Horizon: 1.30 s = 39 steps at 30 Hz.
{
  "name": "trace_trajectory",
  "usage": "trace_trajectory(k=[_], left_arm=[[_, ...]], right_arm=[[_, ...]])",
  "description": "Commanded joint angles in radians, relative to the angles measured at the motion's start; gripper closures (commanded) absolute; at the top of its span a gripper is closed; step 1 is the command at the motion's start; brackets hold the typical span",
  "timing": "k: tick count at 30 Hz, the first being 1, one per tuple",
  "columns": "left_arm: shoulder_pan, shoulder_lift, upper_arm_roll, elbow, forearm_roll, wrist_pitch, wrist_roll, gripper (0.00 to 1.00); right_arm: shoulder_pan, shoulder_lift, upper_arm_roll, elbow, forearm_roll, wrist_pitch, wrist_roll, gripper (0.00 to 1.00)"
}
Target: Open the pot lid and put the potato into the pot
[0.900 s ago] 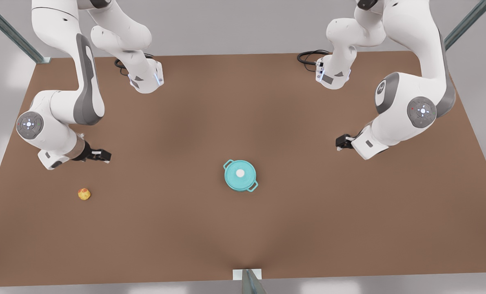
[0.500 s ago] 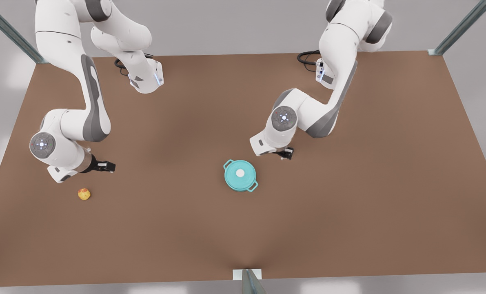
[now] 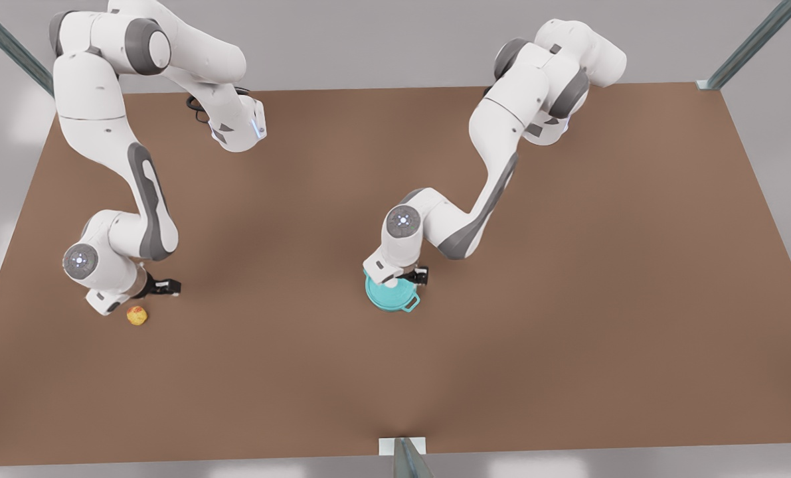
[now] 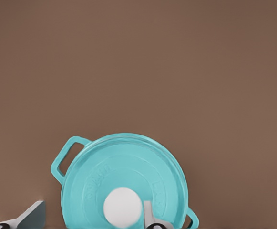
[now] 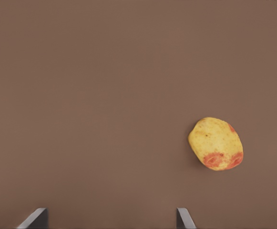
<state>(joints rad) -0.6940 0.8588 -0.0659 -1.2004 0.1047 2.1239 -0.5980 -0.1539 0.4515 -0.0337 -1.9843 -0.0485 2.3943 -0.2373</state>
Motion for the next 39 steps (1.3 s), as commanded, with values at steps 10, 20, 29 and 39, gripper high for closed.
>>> trace_trajectory(k=[10, 20, 29, 39], left_arm=[[-0.015, 0.014, 0.000, -0.034, 0.041, 0.042, -0.316, 0.00], [-0.038, 0.040, 0.000, -0.036, 0.044, 0.077, -0.332, 0.00], [-0.038, 0.034, 0.002, -0.028, 0.044, 0.059, -0.327, 0.76], [0.217, 0.035, 0.158, 0.051, 0.038, -0.030, 0.122, 0.76]], right_arm=[[0.033, 0.055, 0.015, 0.137, 0.009, 0.011, -0.329, 0.00], [-0.013, 0.056, 0.014, 0.142, -0.007, -0.024, -0.688, 0.00], [-0.035, 0.122, 0.006, 0.203, -0.057, -0.023, -0.855, 0.00], [-0.075, 0.173, 0.003, 0.199, -0.105, 0.066, -0.879, 0.00]])
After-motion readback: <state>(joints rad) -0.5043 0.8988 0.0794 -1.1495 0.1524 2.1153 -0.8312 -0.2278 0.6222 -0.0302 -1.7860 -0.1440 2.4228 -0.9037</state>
